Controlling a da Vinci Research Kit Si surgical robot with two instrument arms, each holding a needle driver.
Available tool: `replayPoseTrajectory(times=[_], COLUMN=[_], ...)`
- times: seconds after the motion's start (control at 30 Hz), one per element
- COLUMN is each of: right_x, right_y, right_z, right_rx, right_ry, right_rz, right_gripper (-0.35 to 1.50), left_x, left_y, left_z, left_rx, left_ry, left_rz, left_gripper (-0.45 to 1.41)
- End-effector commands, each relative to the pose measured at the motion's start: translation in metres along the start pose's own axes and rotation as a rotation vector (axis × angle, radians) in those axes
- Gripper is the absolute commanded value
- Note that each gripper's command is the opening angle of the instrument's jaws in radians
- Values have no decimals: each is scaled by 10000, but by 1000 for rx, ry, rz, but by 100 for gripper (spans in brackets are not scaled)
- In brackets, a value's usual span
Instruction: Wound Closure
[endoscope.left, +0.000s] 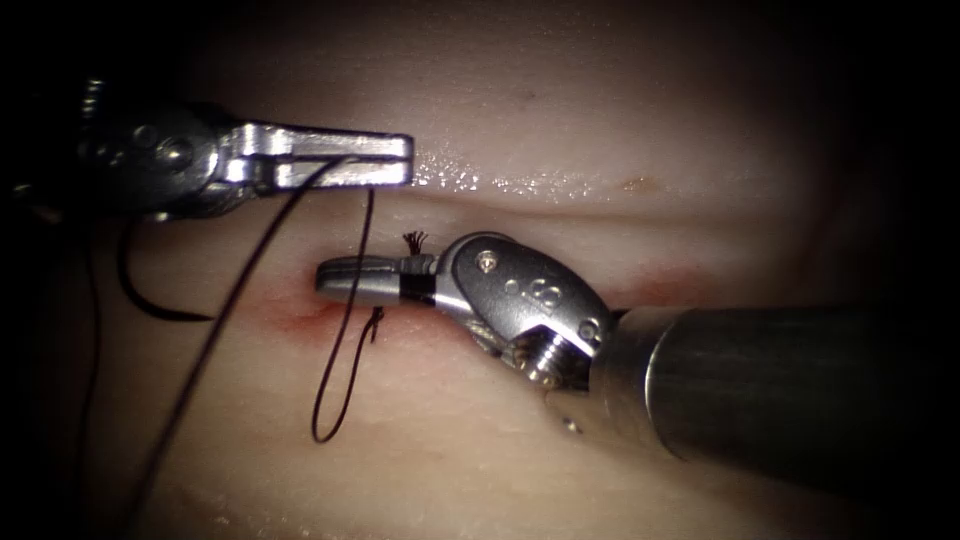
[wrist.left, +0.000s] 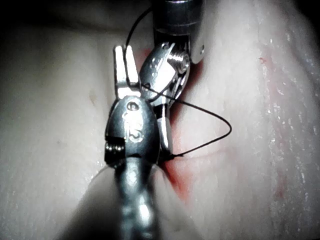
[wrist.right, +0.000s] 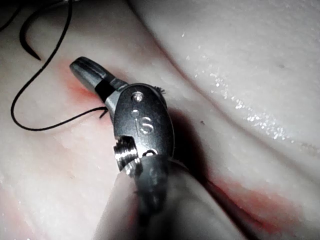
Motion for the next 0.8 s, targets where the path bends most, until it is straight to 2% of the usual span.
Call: replayPoseTrajectory(times=[0.03, 0.3, 0.8], right_x=[-8, -5, 19], right_y=[-4, -19, -40], right_z=[13, 30, 40], right_rx=[9, 42, 86], right_ry=[10, 63, 172], right_rz=[-1, -2, -30], right_gripper=[-35, -35, -35], left_x=[-9, -37, -115], left_y=[-2, -25, -42], left_z=[6, 4, -12], left_rx=[-2, -1, 69], left_ry=[3, 15, -63], left_rz=[2, 16, 37], left_gripper=[-45, -45, -45])
